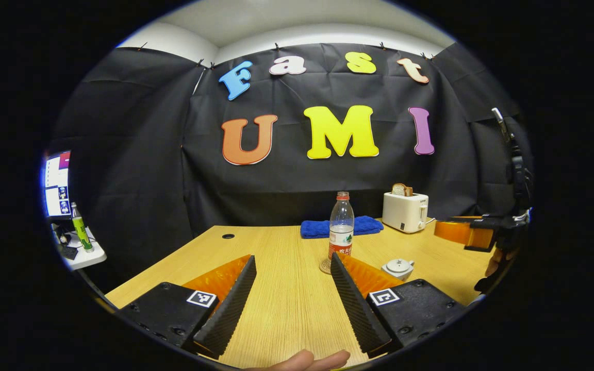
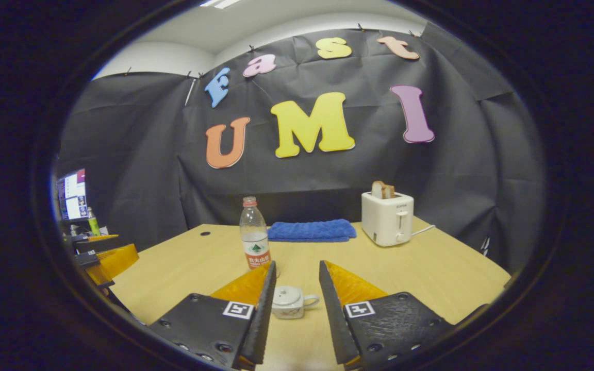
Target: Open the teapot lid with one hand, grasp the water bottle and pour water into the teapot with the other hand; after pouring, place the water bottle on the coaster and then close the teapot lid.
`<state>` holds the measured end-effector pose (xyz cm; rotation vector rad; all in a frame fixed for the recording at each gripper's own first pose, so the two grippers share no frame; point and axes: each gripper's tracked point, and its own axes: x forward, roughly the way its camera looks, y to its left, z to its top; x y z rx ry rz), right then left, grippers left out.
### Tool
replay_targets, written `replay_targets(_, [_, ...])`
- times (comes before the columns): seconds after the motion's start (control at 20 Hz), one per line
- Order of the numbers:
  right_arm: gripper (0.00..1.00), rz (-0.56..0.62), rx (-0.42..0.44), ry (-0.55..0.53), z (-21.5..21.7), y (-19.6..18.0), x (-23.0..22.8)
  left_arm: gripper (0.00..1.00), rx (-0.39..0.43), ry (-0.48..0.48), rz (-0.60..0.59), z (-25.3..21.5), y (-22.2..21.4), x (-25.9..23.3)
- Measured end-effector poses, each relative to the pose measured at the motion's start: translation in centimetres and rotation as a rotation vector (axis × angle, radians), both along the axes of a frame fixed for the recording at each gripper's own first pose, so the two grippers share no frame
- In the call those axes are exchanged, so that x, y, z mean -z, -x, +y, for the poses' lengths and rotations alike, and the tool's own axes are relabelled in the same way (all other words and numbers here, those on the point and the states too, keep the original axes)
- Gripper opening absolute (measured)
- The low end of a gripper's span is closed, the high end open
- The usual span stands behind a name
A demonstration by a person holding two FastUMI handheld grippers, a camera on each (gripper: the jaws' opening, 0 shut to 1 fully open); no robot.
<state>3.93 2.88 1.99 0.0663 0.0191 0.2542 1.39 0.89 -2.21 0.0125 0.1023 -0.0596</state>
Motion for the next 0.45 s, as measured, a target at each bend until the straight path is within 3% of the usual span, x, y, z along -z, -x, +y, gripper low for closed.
replay_targets(0.15, [0.64,-0.02,0.049,0.029,-2.4,2.9,-0.4,0.93,-0.002,0.012,0.031,-0.3,0.8,0.4])
replay_targets(0.45, [0.84,-0.018,0.113,0.023,-6.2,5.4,0.3,0.93,-0.009,0.006,0.04,-1.1,2.0,0.6])
